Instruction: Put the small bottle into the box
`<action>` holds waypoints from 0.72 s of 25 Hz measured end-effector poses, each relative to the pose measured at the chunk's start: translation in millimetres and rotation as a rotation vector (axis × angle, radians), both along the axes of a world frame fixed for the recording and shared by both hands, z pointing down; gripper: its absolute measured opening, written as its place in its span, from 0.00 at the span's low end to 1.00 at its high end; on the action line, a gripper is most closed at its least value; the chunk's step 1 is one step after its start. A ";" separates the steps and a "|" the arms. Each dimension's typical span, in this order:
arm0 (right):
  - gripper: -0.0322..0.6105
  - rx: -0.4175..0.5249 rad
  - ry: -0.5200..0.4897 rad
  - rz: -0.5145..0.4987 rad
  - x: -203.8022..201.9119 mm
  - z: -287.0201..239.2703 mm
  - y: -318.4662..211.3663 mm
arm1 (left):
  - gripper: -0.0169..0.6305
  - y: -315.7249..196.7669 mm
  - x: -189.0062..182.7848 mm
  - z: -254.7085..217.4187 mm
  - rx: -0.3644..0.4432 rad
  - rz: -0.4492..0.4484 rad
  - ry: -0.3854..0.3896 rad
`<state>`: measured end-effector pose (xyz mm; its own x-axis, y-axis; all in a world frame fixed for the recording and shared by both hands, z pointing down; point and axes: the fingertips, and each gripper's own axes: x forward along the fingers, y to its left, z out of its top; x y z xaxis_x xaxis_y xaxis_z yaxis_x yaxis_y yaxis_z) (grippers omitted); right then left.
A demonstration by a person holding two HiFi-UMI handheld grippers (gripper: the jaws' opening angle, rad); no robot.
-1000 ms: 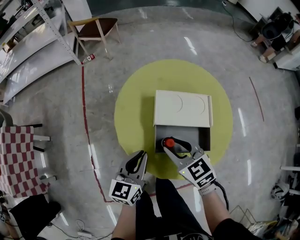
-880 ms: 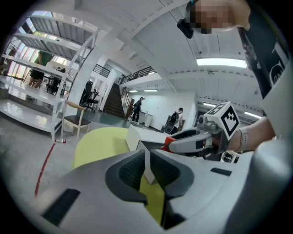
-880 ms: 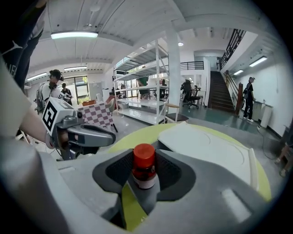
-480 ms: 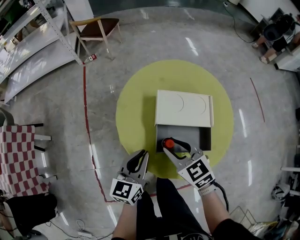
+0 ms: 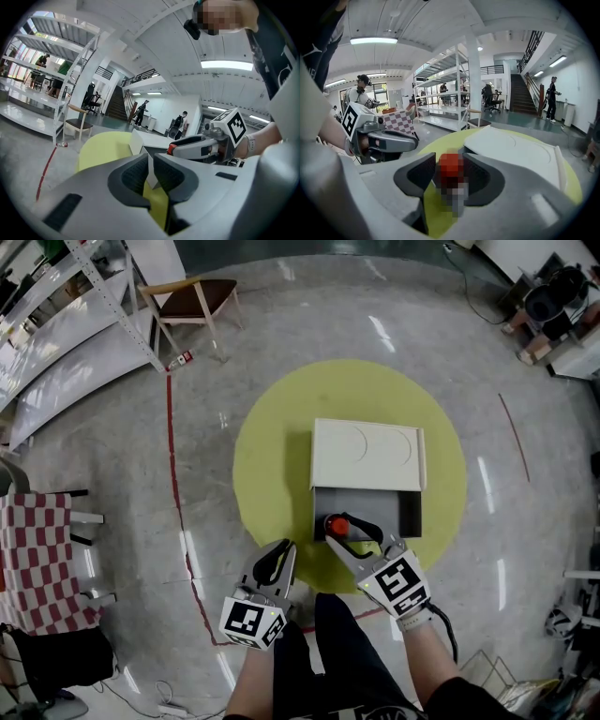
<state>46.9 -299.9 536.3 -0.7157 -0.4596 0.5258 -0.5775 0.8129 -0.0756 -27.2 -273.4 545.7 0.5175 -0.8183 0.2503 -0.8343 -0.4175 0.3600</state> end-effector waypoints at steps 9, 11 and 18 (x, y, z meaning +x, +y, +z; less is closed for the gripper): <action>0.31 0.016 -0.019 0.078 12.9 -9.0 0.1 | 0.08 1.7 2.3 -6.6 0.004 0.024 0.005; 0.31 0.026 -0.027 0.094 18.1 -13.4 0.4 | 0.08 1.1 5.4 -9.7 0.009 0.031 0.005; 0.27 0.043 -0.094 0.154 32.0 -30.1 3.8 | 0.08 0.7 12.1 -21.2 0.036 0.054 0.004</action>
<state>78.9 -296.2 506.2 -0.6802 -0.5882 0.4375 -0.6874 0.7192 -0.1017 -15.0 -272.8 524.4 0.5619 -0.7977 0.2190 -0.8090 -0.4747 0.3467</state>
